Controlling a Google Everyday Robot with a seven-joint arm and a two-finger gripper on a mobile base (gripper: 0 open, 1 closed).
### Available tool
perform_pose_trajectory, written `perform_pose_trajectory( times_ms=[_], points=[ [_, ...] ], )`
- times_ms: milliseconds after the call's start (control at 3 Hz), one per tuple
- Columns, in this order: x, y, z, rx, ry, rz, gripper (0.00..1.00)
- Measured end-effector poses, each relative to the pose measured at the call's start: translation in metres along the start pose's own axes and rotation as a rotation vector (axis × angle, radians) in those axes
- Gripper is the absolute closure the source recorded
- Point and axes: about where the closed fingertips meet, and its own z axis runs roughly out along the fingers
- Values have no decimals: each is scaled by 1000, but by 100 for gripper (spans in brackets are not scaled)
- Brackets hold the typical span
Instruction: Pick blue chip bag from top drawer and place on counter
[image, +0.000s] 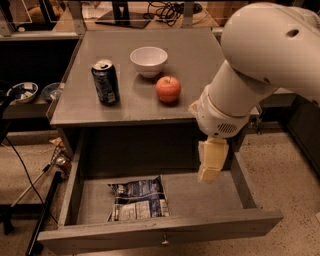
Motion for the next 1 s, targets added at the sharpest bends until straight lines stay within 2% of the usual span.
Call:
perform_pose_trajectory(
  times_ms=[333, 667, 1000],
  points=[
    [-18, -2, 24, -8, -72, -49, 0],
    [-33, -5, 43, -13, -111, -80, 0],
    [-36, -4, 51, -7, -120, -81, 0]
  ],
)
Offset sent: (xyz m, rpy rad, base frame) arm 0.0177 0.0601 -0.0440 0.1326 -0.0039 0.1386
